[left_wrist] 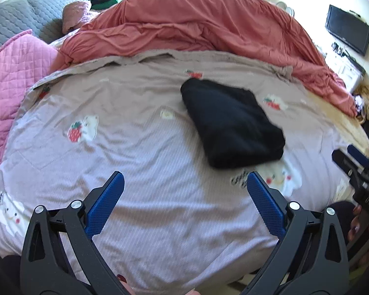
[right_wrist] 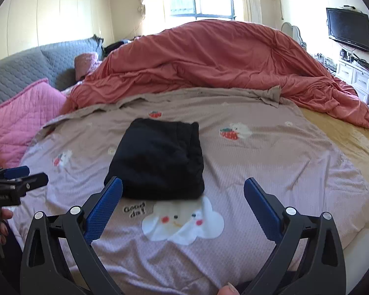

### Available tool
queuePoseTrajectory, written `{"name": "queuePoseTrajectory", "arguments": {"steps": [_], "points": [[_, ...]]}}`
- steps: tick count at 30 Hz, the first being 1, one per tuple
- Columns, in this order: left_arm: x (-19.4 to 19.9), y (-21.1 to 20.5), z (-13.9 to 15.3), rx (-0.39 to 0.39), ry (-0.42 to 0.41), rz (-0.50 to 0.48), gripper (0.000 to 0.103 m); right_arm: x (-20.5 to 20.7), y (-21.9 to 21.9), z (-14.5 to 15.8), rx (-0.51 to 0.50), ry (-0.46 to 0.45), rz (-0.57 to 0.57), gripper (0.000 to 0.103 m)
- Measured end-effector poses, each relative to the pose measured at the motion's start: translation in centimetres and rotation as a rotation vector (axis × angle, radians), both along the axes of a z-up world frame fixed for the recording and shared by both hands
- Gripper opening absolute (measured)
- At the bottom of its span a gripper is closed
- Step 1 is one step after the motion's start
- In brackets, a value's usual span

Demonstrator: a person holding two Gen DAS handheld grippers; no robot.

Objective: Fold small clothes

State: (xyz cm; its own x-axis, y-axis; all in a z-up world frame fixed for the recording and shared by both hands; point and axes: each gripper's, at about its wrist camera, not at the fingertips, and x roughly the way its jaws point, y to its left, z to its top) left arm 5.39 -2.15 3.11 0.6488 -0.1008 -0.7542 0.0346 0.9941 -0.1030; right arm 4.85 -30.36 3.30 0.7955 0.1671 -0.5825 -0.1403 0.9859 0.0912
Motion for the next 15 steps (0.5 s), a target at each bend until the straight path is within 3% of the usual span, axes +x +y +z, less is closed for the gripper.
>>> {"name": "queuePoseTrajectory", "arguments": {"steps": [6, 15], "points": [[0.0, 0.7, -2.4, -0.037, 0.071, 0.014, 0.094, 0.5, 0.8, -1.4, -0.047, 0.059, -0.007, 0.098], [-0.1, 0.7, -2.3, -0.055, 0.059, 0.017, 0.094, 1.0, 0.8, -2.5, -0.076, 0.091, -0.01, 0.098]]}}
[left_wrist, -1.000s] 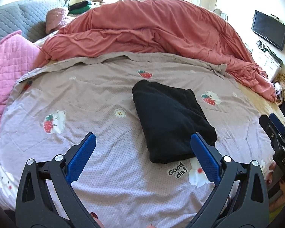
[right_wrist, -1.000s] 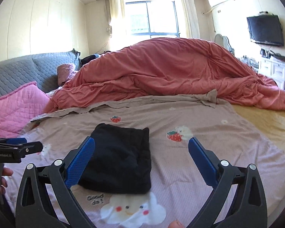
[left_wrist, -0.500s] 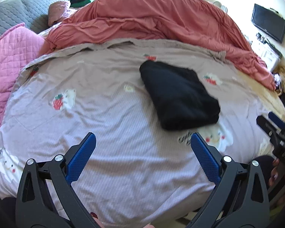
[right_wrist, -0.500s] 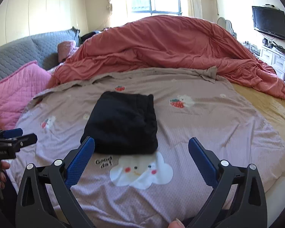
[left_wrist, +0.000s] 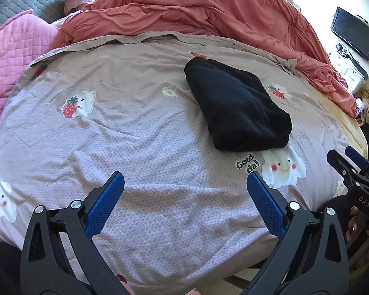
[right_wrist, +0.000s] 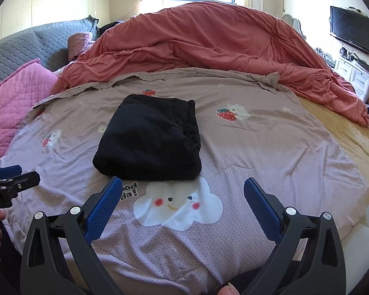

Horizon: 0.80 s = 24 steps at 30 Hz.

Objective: Fold small clothes

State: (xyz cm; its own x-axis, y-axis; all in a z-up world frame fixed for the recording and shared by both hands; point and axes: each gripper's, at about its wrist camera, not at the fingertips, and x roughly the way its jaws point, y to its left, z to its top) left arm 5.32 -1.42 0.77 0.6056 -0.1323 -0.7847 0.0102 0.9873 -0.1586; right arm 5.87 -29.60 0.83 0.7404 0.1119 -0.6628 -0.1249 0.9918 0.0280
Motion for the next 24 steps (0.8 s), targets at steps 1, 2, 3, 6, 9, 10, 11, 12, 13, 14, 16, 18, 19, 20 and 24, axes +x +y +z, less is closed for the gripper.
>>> {"name": "queuePoseTrajectory", "arguments": {"steps": [1, 2, 3, 6, 9, 10, 11, 12, 13, 14, 16, 18, 19, 20, 24], "points": [[0.01, -0.04, 0.03, 0.0, 0.0, 0.0, 0.094, 0.05, -0.06, 0.01, -0.001, 0.0, 0.001, 0.098], [0.03, -0.04, 0.03, 0.001, 0.001, 0.0, 0.094, 0.08, -0.09, 0.0, -0.003, 0.0, 0.002, 0.098], [-0.01, -0.05, 0.06, 0.001, 0.0, 0.0, 0.094, 0.07, -0.06, 0.02, -0.006, -0.001, 0.002, 0.098], [0.0, -0.04, 0.08, 0.002, 0.002, -0.001, 0.094, 0.09, -0.03, 0.09, -0.011, -0.006, 0.004, 0.098], [-0.01, -0.09, 0.19, 0.006, 0.003, 0.002, 0.094, 0.08, -0.04, 0.08, -0.015, -0.006, 0.004, 0.098], [-0.02, -0.07, 0.26, 0.008, 0.002, 0.004, 0.094, 0.08, -0.03, 0.05, -0.016, -0.006, 0.003, 0.098], [-0.02, -0.04, 0.32, 0.009, 0.003, 0.006, 0.094, 0.07, -0.05, 0.03, -0.016, -0.006, 0.003, 0.098], [-0.02, -0.12, 0.31, 0.01, 0.004, 0.008, 0.094, 0.07, -0.06, 0.03, -0.017, -0.005, 0.002, 0.098], [-0.02, -0.1, 0.32, 0.01, 0.005, 0.012, 0.094, 0.1, -0.09, 0.03, -0.017, -0.005, 0.0, 0.098], [-0.01, -0.08, 0.3, 0.012, 0.008, 0.015, 0.094, 0.09, -0.12, 0.02, -0.017, -0.005, -0.001, 0.098], [-0.01, -0.01, 0.27, 0.013, 0.013, 0.021, 0.094, 0.12, -0.23, 0.01, -0.017, -0.005, -0.006, 0.098], [-0.02, 0.07, 0.23, 0.01, 0.016, 0.024, 0.094, 0.17, -0.35, -0.04, -0.024, -0.001, -0.018, 0.098], [-0.01, 0.09, 0.23, 0.012, 0.017, 0.025, 0.094, 0.16, -0.38, -0.03, -0.025, -0.002, -0.019, 0.098], [0.0, 0.12, 0.25, 0.014, 0.017, 0.028, 0.094, 0.17, -0.38, -0.03, -0.025, -0.003, -0.02, 0.098], [0.01, 0.19, 0.35, 0.017, 0.015, 0.031, 0.094, 0.19, -0.36, -0.05, -0.028, -0.001, -0.02, 0.098]]}}
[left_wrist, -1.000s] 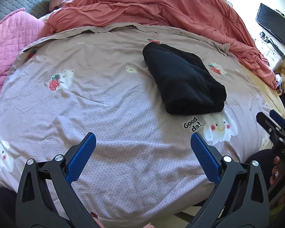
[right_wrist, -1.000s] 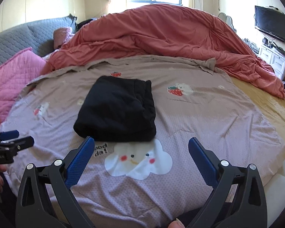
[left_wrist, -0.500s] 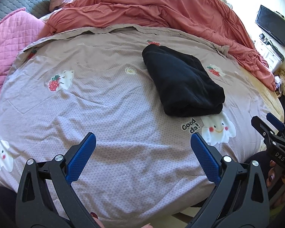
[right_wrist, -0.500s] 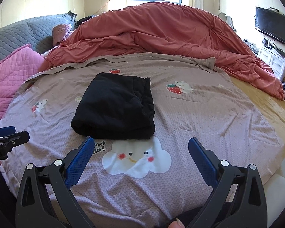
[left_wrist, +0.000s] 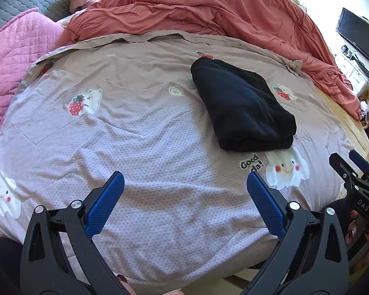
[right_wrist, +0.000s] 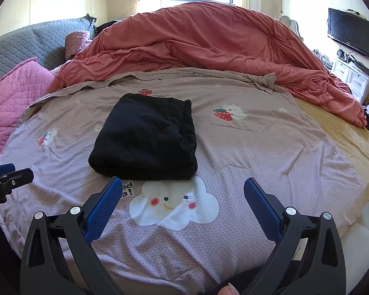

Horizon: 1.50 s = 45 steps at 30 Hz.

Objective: Fold small clothes

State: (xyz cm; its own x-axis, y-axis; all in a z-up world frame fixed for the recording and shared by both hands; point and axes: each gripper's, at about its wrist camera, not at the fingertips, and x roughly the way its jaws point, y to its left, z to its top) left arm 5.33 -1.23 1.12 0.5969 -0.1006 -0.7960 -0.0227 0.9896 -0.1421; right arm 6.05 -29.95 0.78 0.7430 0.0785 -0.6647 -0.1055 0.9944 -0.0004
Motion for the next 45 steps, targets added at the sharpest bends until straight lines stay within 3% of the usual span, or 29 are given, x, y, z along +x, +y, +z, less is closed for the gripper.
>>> {"name": "queuePoseTrajectory", "arguments": {"steps": [45], "points": [[0.11, 0.31, 0.34, 0.006, 0.005, 0.016, 0.094, 0.22, -0.12, -0.16, -0.027, 0.006, -0.015, 0.098]]}}
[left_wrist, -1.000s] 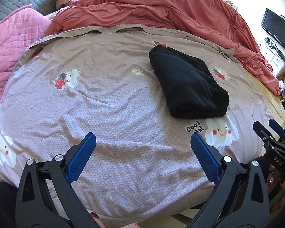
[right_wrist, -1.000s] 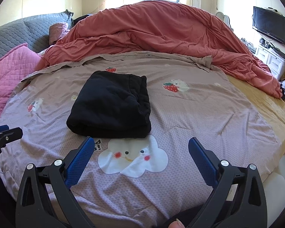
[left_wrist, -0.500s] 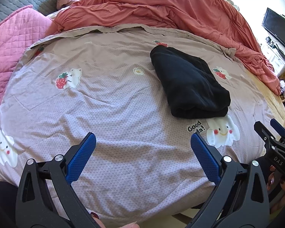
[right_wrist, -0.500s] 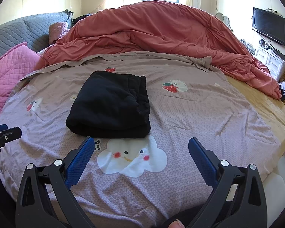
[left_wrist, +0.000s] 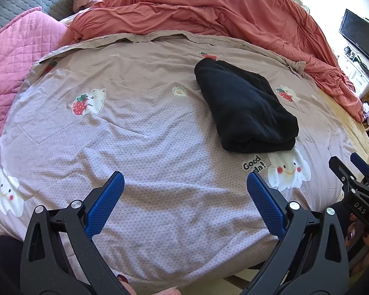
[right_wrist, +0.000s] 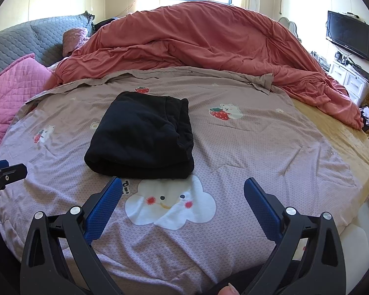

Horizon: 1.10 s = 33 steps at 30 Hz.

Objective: Fold small clothes

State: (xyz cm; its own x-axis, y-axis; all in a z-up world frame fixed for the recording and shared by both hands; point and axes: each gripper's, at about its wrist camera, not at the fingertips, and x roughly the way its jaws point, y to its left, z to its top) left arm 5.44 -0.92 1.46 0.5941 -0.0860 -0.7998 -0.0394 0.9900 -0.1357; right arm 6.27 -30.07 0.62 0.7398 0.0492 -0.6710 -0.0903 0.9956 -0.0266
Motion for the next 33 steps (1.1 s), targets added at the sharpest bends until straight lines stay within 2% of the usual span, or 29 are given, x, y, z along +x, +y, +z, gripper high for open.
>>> {"name": "queuePoseTrajectory", "arguments": {"steps": [18, 23, 25, 27, 29, 31, 33], "points": [[-0.1, 0.1, -0.5, -0.005, 0.014, -0.01, 0.094, 0.1, -0.5, 0.1, -0.006, -0.001, -0.005, 0.098], [0.0, 0.5, -0.6, -0.051, 0.022, -0.029, 0.094, 0.1, -1.3, 0.4, 0.005, -0.015, -0.032, 0.098], [0.2, 1.3, -0.8, -0.109, 0.031, -0.035, 0.094, -0.1, -2.7, 1.2, 0.041, -0.043, -0.085, 0.098], [0.5, 2.7, -1.1, -0.125, 0.053, -0.013, 0.094, -0.3, -5.5, 2.6, 0.095, -0.08, -0.162, 0.098], [0.8, 4.6, -1.2, -0.138, 0.05, 0.02, 0.094, -0.6, -8.2, 3.5, 0.107, -0.111, -0.231, 0.098], [1.1, 7.8, -1.3, -0.186, 0.057, 0.08, 0.094, -1.3, -12.5, 4.6, 0.093, -0.144, -0.342, 0.098], [1.5, 13.1, -1.1, -0.21, 0.045, 0.207, 0.094, -2.4, -18.1, 4.8, 0.087, -0.158, -0.479, 0.098]]}}
